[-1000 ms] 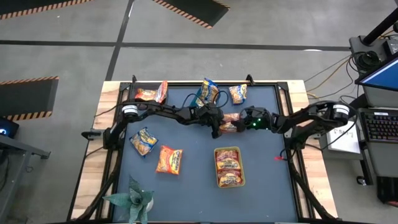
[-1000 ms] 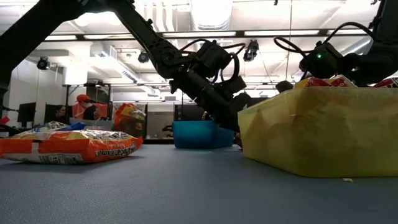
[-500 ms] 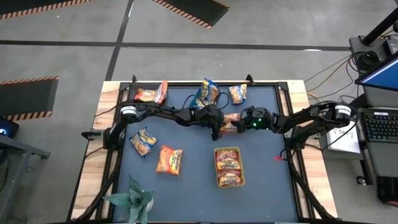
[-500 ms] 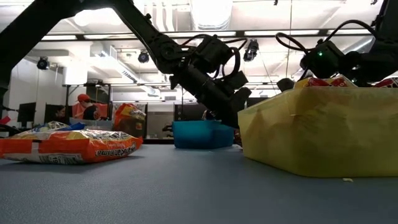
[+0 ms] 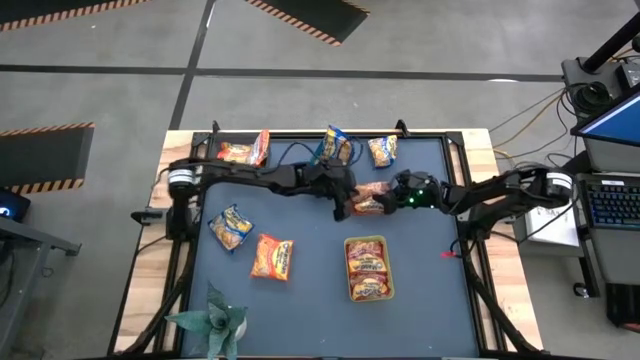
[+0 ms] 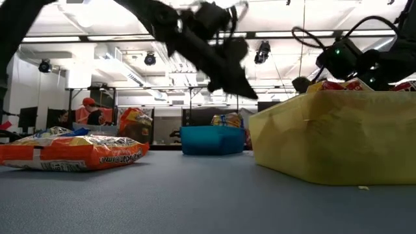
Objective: Sort Maruchan noodles
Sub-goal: Put the red noodle pack into the yellow bin
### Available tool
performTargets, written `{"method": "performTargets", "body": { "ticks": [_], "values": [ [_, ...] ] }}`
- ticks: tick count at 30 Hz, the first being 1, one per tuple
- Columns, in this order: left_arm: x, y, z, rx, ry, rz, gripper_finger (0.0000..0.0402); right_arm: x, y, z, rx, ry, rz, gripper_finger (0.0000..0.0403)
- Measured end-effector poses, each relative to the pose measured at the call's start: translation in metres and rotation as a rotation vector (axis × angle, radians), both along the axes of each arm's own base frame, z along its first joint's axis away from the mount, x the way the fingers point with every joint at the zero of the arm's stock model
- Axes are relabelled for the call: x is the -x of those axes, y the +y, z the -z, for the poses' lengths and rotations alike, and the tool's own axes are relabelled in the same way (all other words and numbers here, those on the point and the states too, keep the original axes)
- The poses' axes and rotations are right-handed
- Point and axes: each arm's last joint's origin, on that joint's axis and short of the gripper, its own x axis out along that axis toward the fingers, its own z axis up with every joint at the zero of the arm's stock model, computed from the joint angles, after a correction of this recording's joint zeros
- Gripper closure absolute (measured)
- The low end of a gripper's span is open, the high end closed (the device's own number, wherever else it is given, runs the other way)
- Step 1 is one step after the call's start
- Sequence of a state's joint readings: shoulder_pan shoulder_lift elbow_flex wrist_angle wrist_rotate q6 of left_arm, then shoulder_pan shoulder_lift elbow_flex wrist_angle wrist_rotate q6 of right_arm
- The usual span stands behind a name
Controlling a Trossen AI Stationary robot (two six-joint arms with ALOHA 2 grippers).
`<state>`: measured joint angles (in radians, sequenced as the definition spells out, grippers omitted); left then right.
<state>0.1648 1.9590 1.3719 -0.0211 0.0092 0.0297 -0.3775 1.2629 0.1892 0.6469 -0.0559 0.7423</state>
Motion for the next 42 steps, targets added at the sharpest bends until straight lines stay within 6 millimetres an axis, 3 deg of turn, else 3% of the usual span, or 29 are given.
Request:
{"method": "performTargets", "body": {
  "ticks": [5,12,17,22,30,33,42],
  "values": [
    [0.022,-0.021,-0.042,-0.042,-0.083,0.057,0.0402,0.001,0.001,-0.017,0.037,-0.091,-0.006,0.0256],
    [0.063,-0.050,-0.068,-0.080,-0.196,0.065,0.0402,0.000,0.011,-0.041,0.112,-0.208,-0.093,0.0255],
    [0.086,-0.063,-0.068,-0.060,-0.216,0.026,0.0402,-0.012,0.029,-0.069,0.207,-0.307,-0.207,0.0255],
    [0.097,-0.067,-0.060,-0.034,-0.207,0.007,0.0402,-0.023,0.060,-0.087,0.349,-0.341,-0.281,0.0255],
    [0.100,-0.073,-0.059,-0.017,-0.213,0.020,0.0402,-0.024,0.112,-0.088,0.558,-0.195,-0.240,0.0258],
    [0.101,-0.074,-0.061,-0.018,-0.220,0.022,0.0402,-0.024,0.122,-0.088,0.477,-0.150,-0.222,0.0259],
    [0.101,-0.074,-0.063,-0.020,-0.230,0.023,0.0402,-0.033,0.136,-0.105,-0.066,0.033,-0.092,0.0259]
  ]
}}
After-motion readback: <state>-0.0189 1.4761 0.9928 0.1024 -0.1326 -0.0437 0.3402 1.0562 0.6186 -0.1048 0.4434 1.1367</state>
